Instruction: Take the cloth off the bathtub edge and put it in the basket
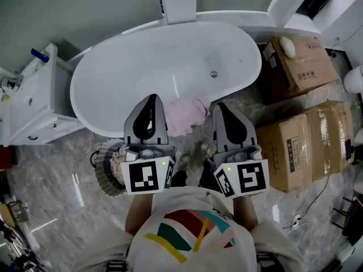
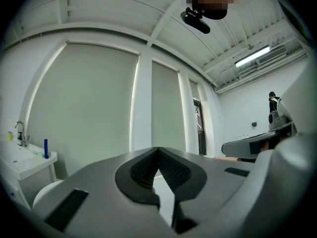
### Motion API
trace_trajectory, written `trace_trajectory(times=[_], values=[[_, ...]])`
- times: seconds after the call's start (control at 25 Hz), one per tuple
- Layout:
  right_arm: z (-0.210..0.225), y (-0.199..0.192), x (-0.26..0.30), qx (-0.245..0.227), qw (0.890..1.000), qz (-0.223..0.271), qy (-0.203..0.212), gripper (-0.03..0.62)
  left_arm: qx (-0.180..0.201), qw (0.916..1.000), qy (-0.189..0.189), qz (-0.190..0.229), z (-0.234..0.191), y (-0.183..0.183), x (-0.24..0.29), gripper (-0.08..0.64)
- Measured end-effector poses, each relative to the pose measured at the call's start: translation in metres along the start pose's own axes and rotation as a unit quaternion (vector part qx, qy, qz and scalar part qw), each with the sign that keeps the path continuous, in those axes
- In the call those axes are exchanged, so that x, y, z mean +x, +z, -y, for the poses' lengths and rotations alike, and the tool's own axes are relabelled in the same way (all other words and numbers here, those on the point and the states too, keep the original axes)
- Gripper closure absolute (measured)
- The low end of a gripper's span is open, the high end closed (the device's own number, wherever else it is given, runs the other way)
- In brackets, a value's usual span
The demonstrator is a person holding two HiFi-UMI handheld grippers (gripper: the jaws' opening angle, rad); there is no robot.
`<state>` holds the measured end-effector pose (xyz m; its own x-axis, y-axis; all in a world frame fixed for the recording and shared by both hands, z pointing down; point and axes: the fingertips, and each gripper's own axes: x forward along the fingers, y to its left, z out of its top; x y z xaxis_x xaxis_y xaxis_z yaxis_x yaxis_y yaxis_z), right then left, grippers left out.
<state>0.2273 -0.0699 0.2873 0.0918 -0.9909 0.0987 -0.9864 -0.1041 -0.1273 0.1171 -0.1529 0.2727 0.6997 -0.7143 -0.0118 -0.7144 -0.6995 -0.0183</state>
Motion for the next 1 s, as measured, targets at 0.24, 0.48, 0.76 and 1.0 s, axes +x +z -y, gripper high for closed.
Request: trace_trajectory(times=[0.24, 0.48, 0.76, 1.0], values=[[0.006, 0.012, 0.005, -0.012, 0.999, 0.008, 0.030, 0.583, 0.001, 0.9995, 0.030, 0.011, 0.000, 0.011, 0.000, 0.543], [0.006, 0.029, 0.010, -0.042, 0.998, 0.038, 0.042, 0.583, 0.006, 0.9979, 0.057, 0.030, -0.004, 0.029, 0.003, 0.542], [0.013, 0.031, 0.019, -0.043, 0.997, 0.036, 0.050, 0.583, 0.018, 0.9966, 0.076, 0.026, -0.011, 0.028, 0.007, 0.542], [0.016, 0.030, 0.044, -0.058, 0.996, 0.030, 0.054, 0.583, -0.027, 0.9926, 0.115, 0.029, -0.035, 0.026, 0.009, 0.541]])
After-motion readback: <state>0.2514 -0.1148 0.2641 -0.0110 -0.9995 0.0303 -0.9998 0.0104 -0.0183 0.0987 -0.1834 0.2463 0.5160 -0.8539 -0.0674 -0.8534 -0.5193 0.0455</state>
